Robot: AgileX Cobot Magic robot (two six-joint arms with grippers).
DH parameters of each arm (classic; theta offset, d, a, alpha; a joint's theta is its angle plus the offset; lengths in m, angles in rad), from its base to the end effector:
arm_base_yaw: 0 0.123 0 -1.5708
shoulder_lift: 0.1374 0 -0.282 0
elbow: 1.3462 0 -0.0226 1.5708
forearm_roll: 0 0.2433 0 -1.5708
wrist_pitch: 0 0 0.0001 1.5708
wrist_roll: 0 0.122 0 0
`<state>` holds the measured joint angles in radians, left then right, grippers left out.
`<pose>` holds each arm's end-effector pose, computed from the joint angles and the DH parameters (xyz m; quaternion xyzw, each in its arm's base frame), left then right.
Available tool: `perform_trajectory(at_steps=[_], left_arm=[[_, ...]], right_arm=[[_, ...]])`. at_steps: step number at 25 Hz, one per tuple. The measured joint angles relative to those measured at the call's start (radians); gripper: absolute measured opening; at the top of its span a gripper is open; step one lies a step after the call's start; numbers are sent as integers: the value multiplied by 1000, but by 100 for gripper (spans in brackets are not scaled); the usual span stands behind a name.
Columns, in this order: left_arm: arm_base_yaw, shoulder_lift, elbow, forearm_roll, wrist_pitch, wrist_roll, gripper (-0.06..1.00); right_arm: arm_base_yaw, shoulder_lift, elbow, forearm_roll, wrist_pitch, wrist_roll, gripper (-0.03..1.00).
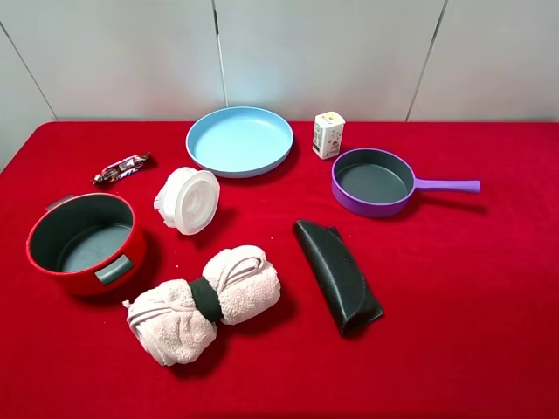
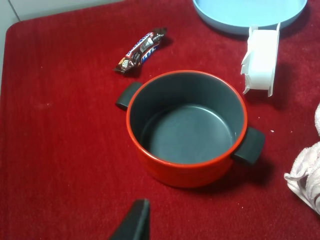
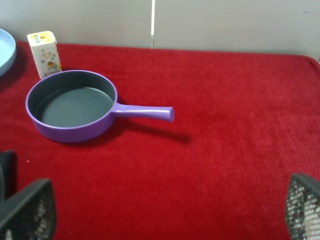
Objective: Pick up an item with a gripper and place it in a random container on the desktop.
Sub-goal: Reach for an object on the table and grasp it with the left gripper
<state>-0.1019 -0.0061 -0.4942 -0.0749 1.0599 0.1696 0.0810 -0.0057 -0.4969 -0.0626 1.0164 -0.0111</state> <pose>0.0179 -0.0098 0.2582 0.1168 0.8443 -0.0197 0.5226 0.0214 -0.0048 0.2637 -0.0381 0.8395 -0.0124 0.5419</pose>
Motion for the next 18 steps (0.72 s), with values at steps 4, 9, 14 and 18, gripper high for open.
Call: perform_trajectory(at_steps=[4, 9, 14, 18], left_arm=[[0, 0, 0, -2, 0, 0, 99], [0, 0, 0, -2, 0, 0, 99], [0, 0, 0, -2, 0, 0, 99], [0, 0, 0, -2, 0, 0, 99]], right_arm=[[0, 0, 0, 0, 0, 0, 69], [0, 0, 0, 0, 0, 0, 69], [0, 0, 0, 0, 0, 0, 69], [0, 0, 0, 0, 0, 0, 69]])
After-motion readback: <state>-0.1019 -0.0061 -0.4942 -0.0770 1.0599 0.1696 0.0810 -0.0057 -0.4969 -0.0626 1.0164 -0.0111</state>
